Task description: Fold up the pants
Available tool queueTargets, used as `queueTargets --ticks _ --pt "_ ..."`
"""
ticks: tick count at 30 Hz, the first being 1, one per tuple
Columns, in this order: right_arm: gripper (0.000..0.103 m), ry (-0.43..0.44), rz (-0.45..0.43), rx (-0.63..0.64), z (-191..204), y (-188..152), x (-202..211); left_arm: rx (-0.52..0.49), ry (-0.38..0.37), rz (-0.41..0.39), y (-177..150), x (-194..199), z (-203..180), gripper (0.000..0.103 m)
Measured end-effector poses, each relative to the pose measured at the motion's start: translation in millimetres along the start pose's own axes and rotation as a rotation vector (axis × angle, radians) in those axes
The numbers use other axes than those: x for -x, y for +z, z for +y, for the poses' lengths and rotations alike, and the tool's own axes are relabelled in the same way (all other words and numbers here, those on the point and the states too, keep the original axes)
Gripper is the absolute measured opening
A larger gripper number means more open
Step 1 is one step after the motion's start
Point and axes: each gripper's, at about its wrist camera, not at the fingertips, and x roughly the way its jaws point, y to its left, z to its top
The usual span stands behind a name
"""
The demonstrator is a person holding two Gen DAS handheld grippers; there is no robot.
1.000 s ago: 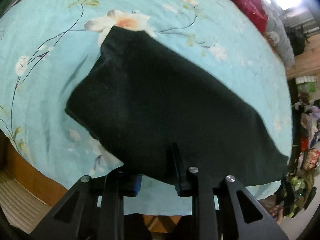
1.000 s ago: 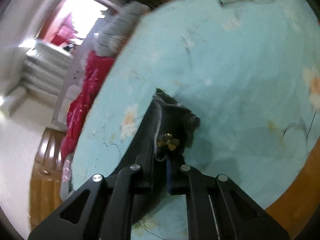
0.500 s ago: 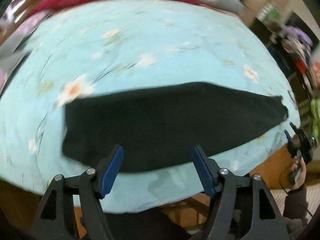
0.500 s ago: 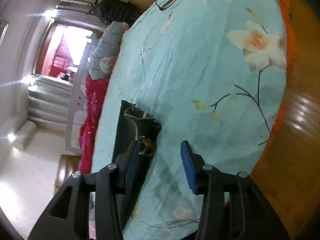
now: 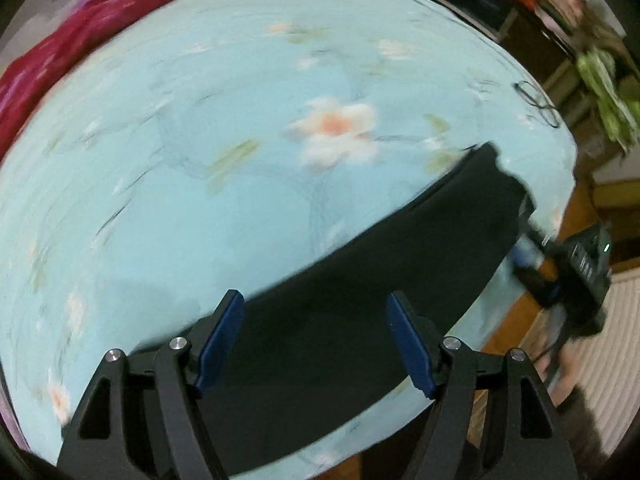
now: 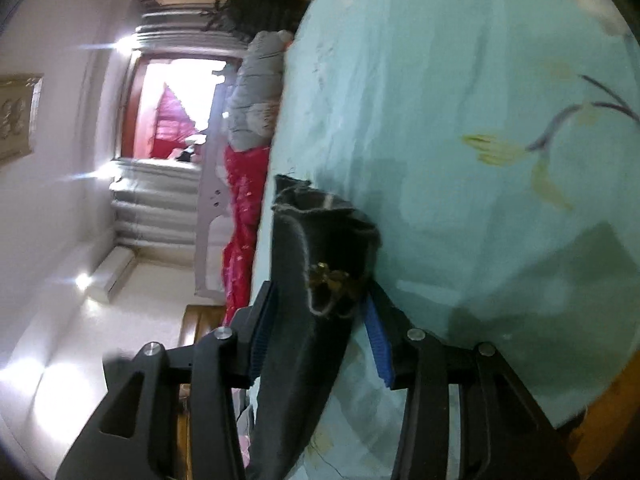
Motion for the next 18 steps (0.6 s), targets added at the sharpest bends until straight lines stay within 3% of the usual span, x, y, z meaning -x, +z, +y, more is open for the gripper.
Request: queueTargets --ticks 4,8,18 --pt "0.044 0.074 0.025 -0.007 -11 2 -1 -0.055 -0.027 0.019 50 -30 -51 0.074" --pt "0.044 0.092 0.047 0.030 -14 -2 3 -0.086 -0.075 0.071 80 -58 -84 0.074" --pt "0.044 0.130 0.033 0.036 -20 -2 4 -0.067 -0.200 0.173 116 -108 -111 0.074"
